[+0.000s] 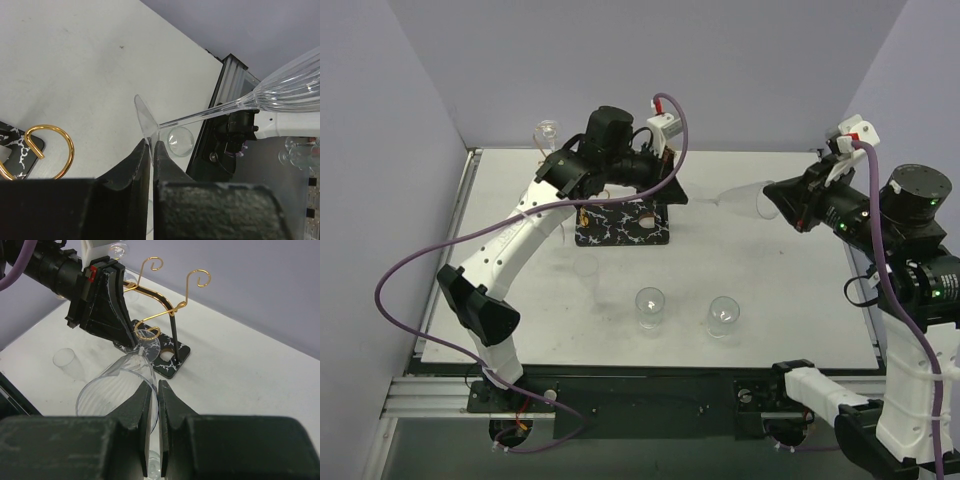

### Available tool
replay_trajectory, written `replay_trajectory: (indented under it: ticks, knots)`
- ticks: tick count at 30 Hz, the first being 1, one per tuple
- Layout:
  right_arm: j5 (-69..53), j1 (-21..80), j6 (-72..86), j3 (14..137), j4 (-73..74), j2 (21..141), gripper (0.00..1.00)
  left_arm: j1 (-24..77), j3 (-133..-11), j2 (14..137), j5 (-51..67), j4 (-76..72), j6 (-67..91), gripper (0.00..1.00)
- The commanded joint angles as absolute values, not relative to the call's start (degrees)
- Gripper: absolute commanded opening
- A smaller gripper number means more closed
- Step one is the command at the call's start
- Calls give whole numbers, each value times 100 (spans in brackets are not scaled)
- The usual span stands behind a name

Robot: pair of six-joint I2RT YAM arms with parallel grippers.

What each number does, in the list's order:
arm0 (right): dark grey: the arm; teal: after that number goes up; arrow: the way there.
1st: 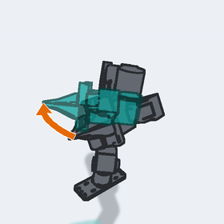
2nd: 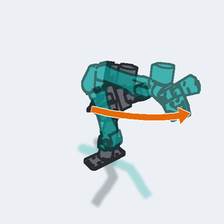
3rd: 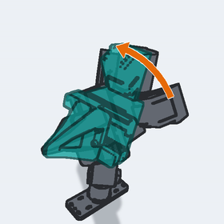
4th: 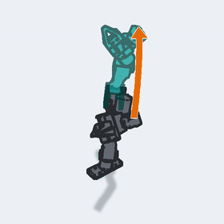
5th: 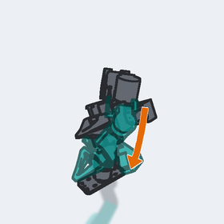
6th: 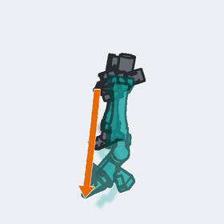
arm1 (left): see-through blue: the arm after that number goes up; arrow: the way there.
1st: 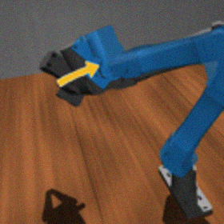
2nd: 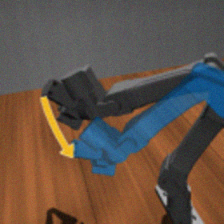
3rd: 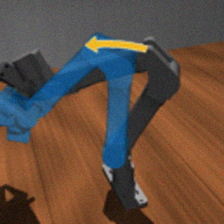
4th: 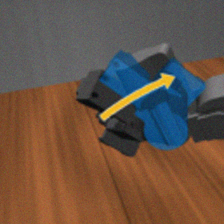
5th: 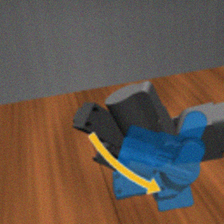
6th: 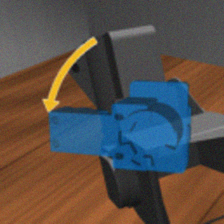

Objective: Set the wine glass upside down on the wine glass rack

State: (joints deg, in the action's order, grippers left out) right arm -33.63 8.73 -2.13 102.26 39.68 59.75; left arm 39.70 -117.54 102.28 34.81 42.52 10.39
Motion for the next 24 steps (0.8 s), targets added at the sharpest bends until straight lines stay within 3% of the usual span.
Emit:
replay_trajectory:
  ticks: [1,6,12,16,24]
  knots:
    - [-3761,905,-158,10143,3560,5889,4,3982,-11707,10231,3612,4034,1002,3]
    - [-4060,905,-237,9897,3551,5766,25,3990,-11716,10204,3542,4034,1046,0]
    - [-4342,905,-395,9537,3586,5546,45,3929,-11760,10073,3472,3955,1230,0]
    - [-4263,905,-554,9457,3700,5441,51,3736,-11795,9958,3489,3903,1362,0]
    - [-3938,905,-809,9483,3964,5309,53,2542,-11882,9870,3929,3762,1828,0]
